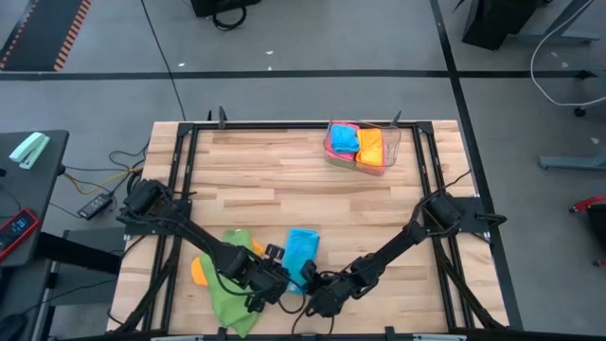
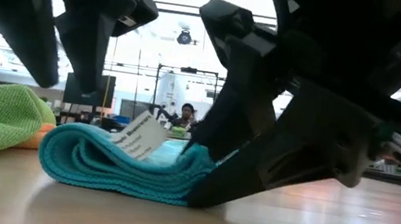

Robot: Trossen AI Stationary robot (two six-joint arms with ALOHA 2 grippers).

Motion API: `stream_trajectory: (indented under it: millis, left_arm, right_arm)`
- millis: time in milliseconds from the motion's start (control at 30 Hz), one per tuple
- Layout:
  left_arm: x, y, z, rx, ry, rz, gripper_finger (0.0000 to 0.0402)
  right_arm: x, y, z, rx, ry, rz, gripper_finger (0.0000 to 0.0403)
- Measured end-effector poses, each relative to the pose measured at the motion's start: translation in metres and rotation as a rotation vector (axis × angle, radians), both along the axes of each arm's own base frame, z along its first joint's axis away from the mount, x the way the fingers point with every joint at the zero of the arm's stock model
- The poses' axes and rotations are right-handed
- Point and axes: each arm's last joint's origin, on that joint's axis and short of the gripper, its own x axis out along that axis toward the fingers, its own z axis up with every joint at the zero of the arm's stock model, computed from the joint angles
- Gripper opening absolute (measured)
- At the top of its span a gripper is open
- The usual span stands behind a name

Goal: Fold microfiber towels
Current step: Fold the blue towel

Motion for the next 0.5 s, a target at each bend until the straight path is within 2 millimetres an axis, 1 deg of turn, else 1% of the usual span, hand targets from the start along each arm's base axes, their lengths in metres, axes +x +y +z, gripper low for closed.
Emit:
stream_trajectory:
  millis: [100,200,367,500]
  left_arm:
    - [-0.002,-0.003,0.000,0.002,0.002,-0.011,0.0143]
    - [-0.007,-0.007,0.000,0.009,0.012,-0.025,0.0139]
    - [-0.013,-0.011,0.007,-0.002,0.007,-0.029,0.0130]
    - [-0.015,-0.013,0.008,-0.007,0.010,-0.025,0.0125]
  right_arm:
    - [0.000,-0.001,-0.001,0.037,0.005,-0.040,0.0047]
    - [-0.001,-0.001,0.000,0.072,0.012,-0.072,0.0026]
    - [-0.002,-0.002,0.012,0.152,0.015,-0.120,0.0016]
    - [-0.001,-0.002,0.023,0.262,0.011,-0.145,0.0014]
